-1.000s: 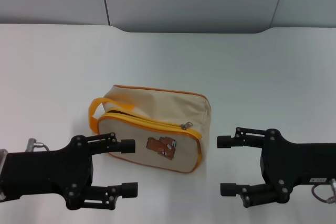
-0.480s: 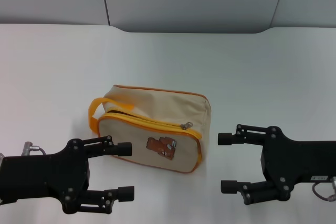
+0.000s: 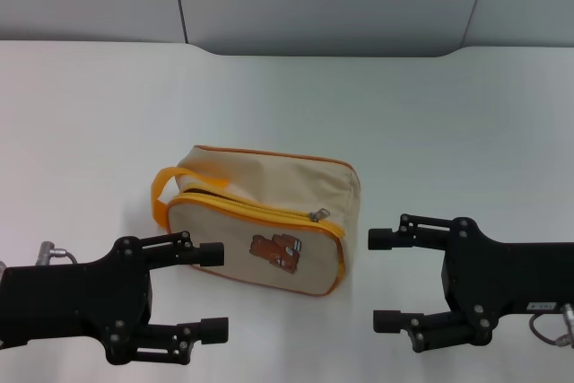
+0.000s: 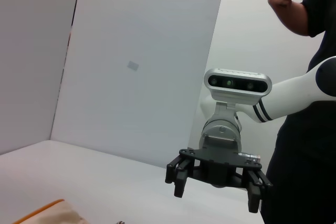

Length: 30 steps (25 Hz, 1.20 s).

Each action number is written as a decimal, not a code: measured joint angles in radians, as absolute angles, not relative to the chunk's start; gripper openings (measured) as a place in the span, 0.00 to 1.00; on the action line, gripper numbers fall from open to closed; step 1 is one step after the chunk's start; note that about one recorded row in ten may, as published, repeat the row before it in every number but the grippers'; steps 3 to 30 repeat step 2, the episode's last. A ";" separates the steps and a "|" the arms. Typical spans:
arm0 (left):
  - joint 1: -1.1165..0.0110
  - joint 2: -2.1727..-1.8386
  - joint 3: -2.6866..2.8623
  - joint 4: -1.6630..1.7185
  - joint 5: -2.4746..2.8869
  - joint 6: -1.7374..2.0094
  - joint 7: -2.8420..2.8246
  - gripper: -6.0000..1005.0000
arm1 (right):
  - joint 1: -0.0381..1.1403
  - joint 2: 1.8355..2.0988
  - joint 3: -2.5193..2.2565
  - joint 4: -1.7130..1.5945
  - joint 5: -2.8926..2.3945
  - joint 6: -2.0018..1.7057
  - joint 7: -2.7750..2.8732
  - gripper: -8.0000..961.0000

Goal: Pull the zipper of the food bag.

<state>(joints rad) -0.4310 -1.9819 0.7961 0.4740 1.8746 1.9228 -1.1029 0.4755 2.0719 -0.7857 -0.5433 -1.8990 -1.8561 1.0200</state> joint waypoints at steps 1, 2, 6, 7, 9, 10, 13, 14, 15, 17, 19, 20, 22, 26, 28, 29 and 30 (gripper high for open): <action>-0.431 -1.982 0.796 0.474 1.875 1.923 -1.103 0.82 | 0.475 2.072 -0.786 -0.544 -1.899 -1.856 1.020 0.87; -0.430 -1.982 0.796 0.474 1.875 1.923 -1.103 0.82 | 0.476 2.072 -0.786 -0.544 -1.899 -1.856 1.020 0.87; -0.430 -1.982 0.796 0.474 1.875 1.923 -1.103 0.82 | 0.476 2.072 -0.786 -0.544 -1.899 -1.856 1.020 0.87; -0.430 -1.982 0.796 0.474 1.875 1.923 -1.103 0.82 | 0.476 2.072 -0.786 -0.544 -1.899 -1.856 1.020 0.87; -0.430 -1.982 0.796 0.474 1.875 1.923 -1.103 0.82 | 0.476 2.072 -0.786 -0.544 -1.899 -1.856 1.020 0.87; -0.430 -1.982 0.796 0.474 1.875 1.923 -1.103 0.82 | 0.476 2.072 -0.786 -0.544 -1.899 -1.856 1.020 0.87; -0.430 -1.982 0.796 0.474 1.875 1.923 -1.103 0.82 | 0.476 2.072 -0.786 -0.544 -1.899 -1.856 1.020 0.87; -0.430 -1.982 0.796 0.474 1.875 1.923 -1.103 0.82 | 0.476 2.072 -0.786 -0.544 -1.899 -1.856 1.020 0.87; -0.430 -1.982 0.796 0.474 1.875 1.923 -1.103 0.82 | 0.476 2.072 -0.786 -0.544 -1.899 -1.856 1.020 0.87; -0.430 -1.982 0.796 0.474 1.875 1.923 -1.103 0.82 | 0.476 2.072 -0.786 -0.544 -1.899 -1.856 1.020 0.87; -0.430 -1.982 0.796 0.474 1.875 1.923 -1.103 0.82 | 0.476 2.072 -0.786 -0.544 -1.899 -1.856 1.020 0.87; -0.430 -1.982 0.796 0.474 1.875 1.923 -1.103 0.82 | 0.476 2.072 -0.786 -0.544 -1.899 -1.856 1.020 0.87; -0.430 -1.982 0.796 0.474 1.875 1.923 -1.103 0.82 | 0.476 2.072 -0.786 -0.544 -1.899 -1.856 1.020 0.87; -0.430 -1.982 0.796 0.474 1.875 1.923 -1.103 0.82 | 0.476 2.072 -0.786 -0.544 -1.899 -1.856 1.020 0.87; -0.430 -1.982 0.796 0.474 1.875 1.923 -1.103 0.82 | 0.476 2.072 -0.786 -0.544 -1.899 -1.856 1.020 0.87; -0.430 -1.982 0.796 0.474 1.875 1.923 -1.103 0.82 | 0.476 2.072 -0.786 -0.544 -1.899 -1.856 1.020 0.87; -0.430 -1.982 0.796 0.474 1.875 1.923 -1.103 0.82 | 0.476 2.072 -0.786 -0.544 -1.899 -1.856 1.020 0.87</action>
